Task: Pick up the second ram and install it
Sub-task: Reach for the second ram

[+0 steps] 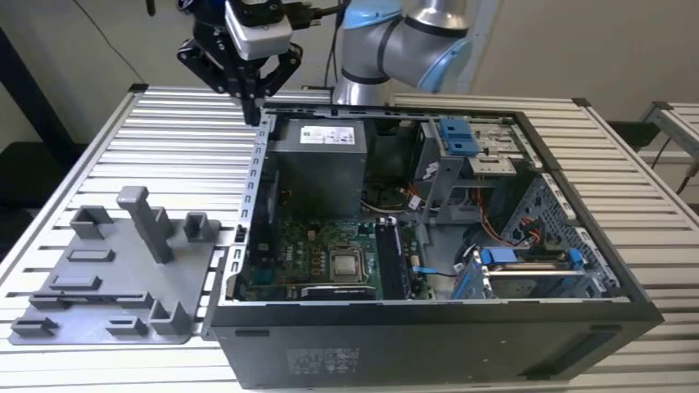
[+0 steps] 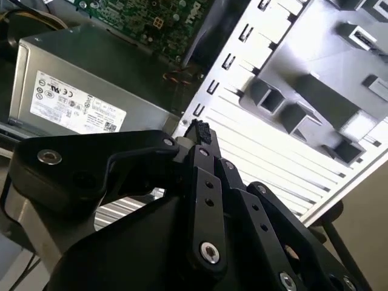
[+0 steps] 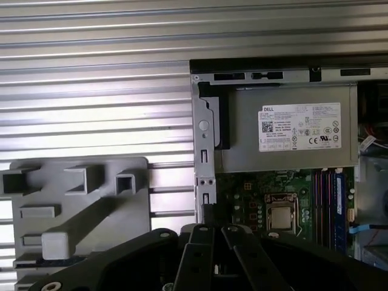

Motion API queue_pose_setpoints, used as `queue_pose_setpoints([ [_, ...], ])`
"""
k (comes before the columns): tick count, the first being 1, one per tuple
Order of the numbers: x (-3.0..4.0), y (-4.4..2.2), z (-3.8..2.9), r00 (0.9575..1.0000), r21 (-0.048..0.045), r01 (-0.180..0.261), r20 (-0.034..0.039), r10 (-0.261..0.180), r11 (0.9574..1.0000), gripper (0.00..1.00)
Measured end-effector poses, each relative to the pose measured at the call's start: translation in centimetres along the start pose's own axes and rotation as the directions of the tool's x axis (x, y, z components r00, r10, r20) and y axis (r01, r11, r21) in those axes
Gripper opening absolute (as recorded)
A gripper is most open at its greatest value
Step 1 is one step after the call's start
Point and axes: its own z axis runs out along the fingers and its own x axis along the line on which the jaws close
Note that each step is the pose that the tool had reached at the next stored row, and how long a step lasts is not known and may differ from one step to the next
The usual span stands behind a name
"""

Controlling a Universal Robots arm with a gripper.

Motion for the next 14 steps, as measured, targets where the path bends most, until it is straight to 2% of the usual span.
queue_pose_setpoints([
  [6, 1.64, -0.11, -0.04, 1.0000, 0.0000, 0.001, 0.0000, -0.001, 1.0000, 0.11],
  [14, 4.21, -0.28, -0.09, 1.0000, 0.0000, 0.001, -0.0001, -0.001, 1.0000, 0.11],
])
